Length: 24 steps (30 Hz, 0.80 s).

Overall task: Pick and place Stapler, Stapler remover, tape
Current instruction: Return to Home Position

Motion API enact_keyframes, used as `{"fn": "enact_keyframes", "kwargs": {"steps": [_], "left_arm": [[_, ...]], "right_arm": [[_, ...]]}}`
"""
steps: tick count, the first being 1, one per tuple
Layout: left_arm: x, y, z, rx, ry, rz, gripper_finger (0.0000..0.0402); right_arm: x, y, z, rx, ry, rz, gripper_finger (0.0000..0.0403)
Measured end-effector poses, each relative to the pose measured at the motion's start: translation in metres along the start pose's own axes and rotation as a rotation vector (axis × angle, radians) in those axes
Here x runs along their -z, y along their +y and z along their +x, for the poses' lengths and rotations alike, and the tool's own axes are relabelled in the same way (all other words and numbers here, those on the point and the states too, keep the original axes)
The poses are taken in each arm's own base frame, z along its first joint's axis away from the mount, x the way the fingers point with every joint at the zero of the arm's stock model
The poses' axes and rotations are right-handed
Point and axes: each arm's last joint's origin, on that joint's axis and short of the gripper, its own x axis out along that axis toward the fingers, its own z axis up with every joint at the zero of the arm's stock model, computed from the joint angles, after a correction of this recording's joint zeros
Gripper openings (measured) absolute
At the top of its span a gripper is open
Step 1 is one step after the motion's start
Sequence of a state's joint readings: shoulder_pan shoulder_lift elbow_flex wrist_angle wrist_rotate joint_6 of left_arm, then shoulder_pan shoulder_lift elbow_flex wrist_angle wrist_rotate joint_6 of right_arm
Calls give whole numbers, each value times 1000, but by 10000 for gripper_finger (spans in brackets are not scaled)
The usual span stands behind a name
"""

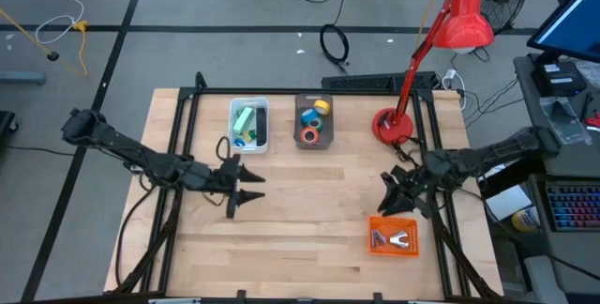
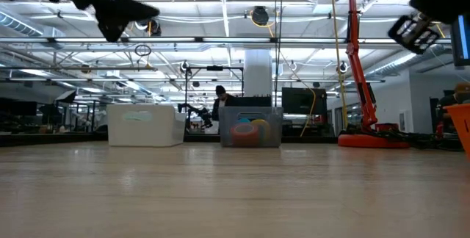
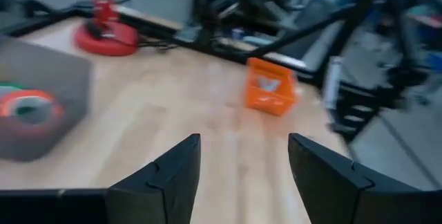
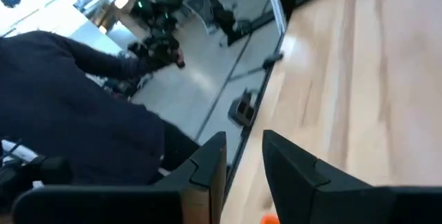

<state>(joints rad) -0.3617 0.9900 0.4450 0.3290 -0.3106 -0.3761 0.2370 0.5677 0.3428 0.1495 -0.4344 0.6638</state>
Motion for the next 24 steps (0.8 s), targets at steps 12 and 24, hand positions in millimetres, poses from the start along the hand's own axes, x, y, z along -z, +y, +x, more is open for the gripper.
{"fn": "enact_keyframes", "kwargs": {"steps": [12, 24], "left_arm": [[-25, 48, -10, -11, -91, 83, 218], [-5, 60, -57, 35, -177, 65, 220]], "right_arm": [[-25, -5, -44, -61, -172, -170, 86], [-11, 11, -68, 13, -285, -242, 87]]}}
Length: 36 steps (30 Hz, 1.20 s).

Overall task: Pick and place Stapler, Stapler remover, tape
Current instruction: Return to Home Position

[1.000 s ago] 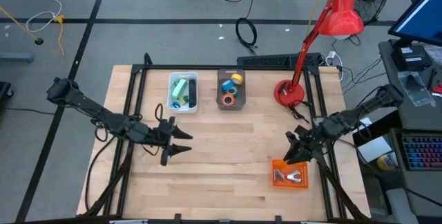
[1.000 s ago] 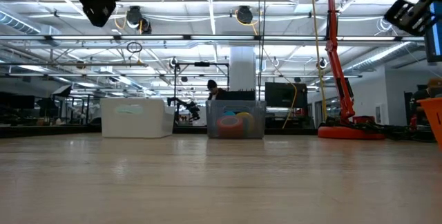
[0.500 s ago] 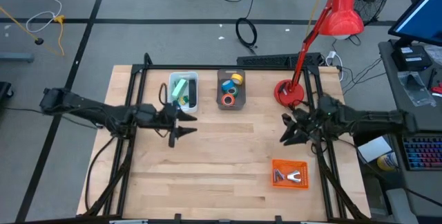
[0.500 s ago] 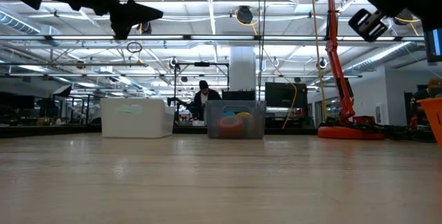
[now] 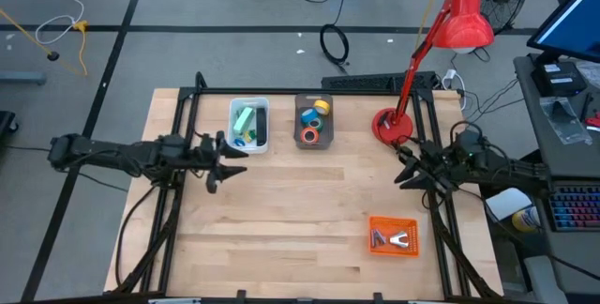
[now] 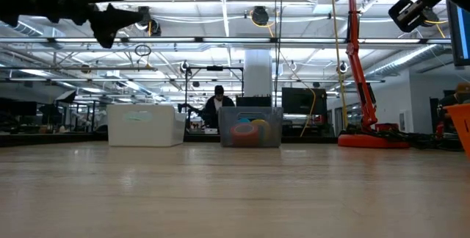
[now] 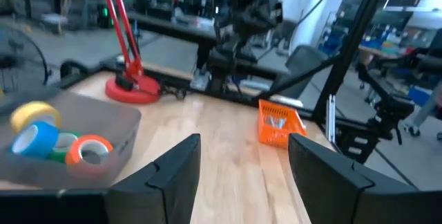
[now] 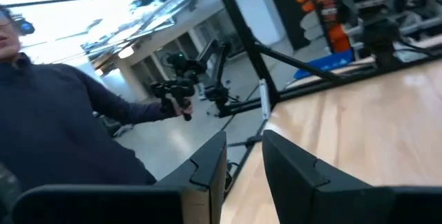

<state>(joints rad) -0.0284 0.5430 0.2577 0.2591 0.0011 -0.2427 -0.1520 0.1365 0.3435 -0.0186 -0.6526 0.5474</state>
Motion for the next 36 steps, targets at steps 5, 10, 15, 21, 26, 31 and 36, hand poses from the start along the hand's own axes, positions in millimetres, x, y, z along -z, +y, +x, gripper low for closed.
{"fn": "enact_keyframes", "kwargs": {"steps": [5, 10, 15, 21, 26, 31, 36], "left_arm": [[14, 4, -18, -9, -71, 1, 220], [28, 3, -29, 20, -114, 8, 217], [35, 4, -33, -18, -142, 41, 216], [46, 9, -34, -104, -99, 26, 216], [47, 10, -33, -122, -83, 41, 216], [47, 11, -34, -176, -88, 59, 216], [50, 13, -34, -211, -68, 62, 216]], "right_arm": [[5, 0, -5, 38, 12, 27, 86], [5, 1, -6, 38, -16, -34, 86], [31, -23, 0, 145, -15, 3, 86], [53, -46, 1, 263, -36, 6, 86], [55, -54, -3, 352, -66, -48, 86], [53, -59, -7, 408, -87, -77, 87], [51, -62, -10, 450, -103, -81, 87]]}}
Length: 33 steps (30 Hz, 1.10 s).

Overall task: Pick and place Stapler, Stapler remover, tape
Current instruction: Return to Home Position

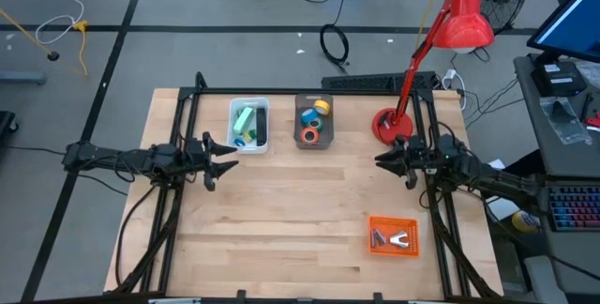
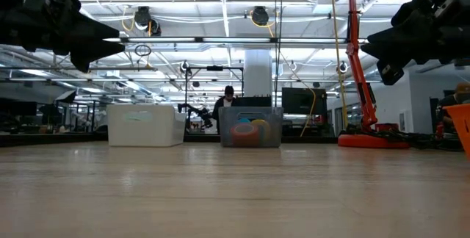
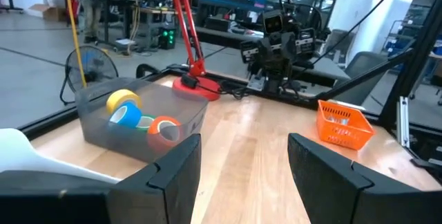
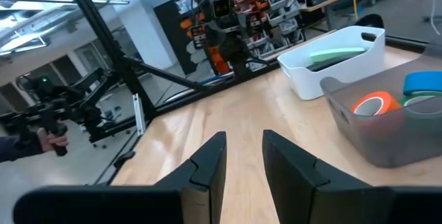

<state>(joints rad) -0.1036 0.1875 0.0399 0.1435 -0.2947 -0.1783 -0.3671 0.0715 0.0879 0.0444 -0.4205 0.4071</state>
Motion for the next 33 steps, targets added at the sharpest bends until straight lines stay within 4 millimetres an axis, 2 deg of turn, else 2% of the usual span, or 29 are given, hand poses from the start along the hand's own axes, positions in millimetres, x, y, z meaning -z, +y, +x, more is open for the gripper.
{"fn": "enact_keyframes", "kwargs": {"steps": [7, 11, 18, 25, 33], "left_arm": [[0, 0, 0, 1, 1, 39, 216], [7, 1, 1, -14, -3, 49, 216], [5, 1, 0, -21, -11, 74, 216], [9, 2, 0, -27, 31, 83, 216], [10, 2, 0, -28, 40, 85, 216]], "right_arm": [[0, -1, 0, 15, -1, -1, 86], [0, -2, 0, 19, -6, -9, 87], [-2, -6, 0, 150, -81, -17, 87], [-2, -6, 0, 152, -80, -39, 86], [-2, -6, 0, 147, -88, 53, 87]]}}
